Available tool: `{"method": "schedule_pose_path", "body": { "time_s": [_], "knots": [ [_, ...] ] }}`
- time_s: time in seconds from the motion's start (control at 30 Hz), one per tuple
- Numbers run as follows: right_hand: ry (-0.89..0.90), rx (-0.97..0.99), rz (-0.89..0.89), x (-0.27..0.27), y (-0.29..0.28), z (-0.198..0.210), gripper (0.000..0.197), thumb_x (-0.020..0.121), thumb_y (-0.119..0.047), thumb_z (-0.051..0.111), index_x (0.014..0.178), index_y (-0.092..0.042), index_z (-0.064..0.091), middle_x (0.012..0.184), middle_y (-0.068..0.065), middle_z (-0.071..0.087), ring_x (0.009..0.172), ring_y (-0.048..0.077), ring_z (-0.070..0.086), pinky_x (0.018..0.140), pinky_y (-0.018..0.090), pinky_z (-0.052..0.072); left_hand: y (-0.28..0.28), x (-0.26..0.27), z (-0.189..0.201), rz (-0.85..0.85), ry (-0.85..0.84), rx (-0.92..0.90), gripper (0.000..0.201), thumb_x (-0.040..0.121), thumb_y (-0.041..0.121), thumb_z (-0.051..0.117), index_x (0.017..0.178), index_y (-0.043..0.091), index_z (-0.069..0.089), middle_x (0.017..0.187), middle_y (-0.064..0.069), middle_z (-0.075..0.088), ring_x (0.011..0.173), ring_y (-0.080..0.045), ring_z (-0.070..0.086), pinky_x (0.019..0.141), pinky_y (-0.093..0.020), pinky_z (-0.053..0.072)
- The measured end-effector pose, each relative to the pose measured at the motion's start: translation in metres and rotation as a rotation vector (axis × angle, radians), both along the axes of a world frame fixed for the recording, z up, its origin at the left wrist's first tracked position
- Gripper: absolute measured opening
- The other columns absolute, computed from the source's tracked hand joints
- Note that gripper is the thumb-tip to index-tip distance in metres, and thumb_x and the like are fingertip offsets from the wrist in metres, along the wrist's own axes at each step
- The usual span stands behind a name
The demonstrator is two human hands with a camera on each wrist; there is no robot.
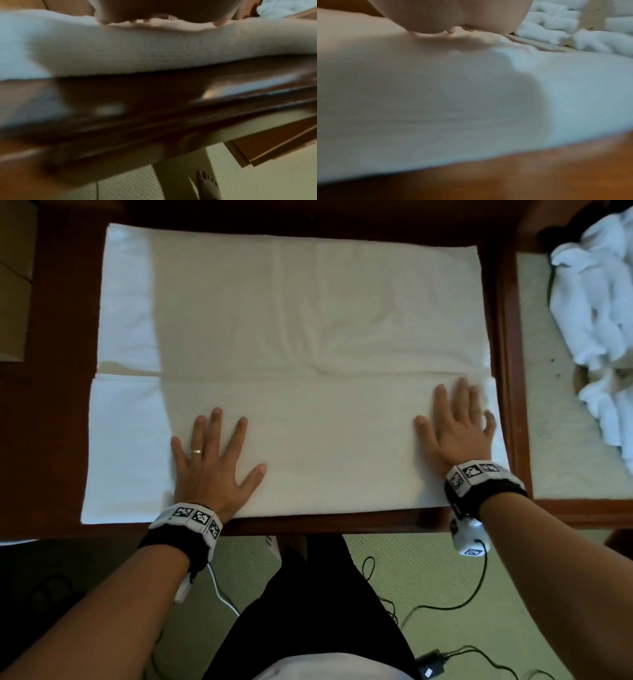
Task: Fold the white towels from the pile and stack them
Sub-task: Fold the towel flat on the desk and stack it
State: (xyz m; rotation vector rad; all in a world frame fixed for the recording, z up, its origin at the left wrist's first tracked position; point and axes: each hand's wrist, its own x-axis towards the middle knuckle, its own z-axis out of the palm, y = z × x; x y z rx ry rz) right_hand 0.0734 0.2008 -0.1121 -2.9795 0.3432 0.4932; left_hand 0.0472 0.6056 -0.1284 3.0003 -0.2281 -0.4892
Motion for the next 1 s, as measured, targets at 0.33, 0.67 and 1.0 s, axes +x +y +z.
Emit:
{"method": "schedule_pose_path", "body": {
  "time_s": [0.33, 0.67, 1.0],
  "knots": [
    [0.116, 0.057, 0.275, -0.019, 0.09, 0.003, 0.078, 0.093, -0.071, 0.025, 0.156, -0.037, -0.006, 0.164, 0.004, -0.019, 0.151, 0.032, -0.013, 0.12, 0.055, 0.008, 0.073, 0.029, 0.011, -0.239, 0.126, 0.139, 0.071, 0.091, 0.077, 0.001, 0.152, 0.048, -0.019, 0.165, 0.008, -0.022, 0.154, -0.029, -0.004, 0.116, -0.067, 0.014],
    [0.224, 0.138, 0.226, 0.021, 0.089, 0.043, 0.058, 0.095, -0.045, 0.053, 0.149, -0.03, 0.037, 0.162, 0.005, 0.022, 0.145, 0.031, 0.029, 0.115, 0.043, 0.033, 0.101, 0.094, 0.061, 0.175, 0.184, 0.313, 0.076, 0.092, 0.074, 0.032, 0.153, 0.028, 0.03, 0.161, -0.008, 0.026, 0.148, -0.033, 0.021, 0.117, -0.058, 0.021],
    [0.231, 0.125, 0.133, 0.144, 0.063, 0.059, 0.035, 0.094, -0.031, 0.051, 0.126, -0.023, 0.063, 0.128, 0.006, 0.063, 0.115, 0.03, 0.059, 0.098, 0.041, 0.05, 0.024, 0.208, 0.084, 0.063, 0.296, 0.082, 0.049, 0.097, 0.054, 0.049, 0.138, 0.027, 0.052, 0.14, -0.003, 0.056, 0.126, -0.028, 0.052, 0.1, -0.044, 0.047]
  ]
}}
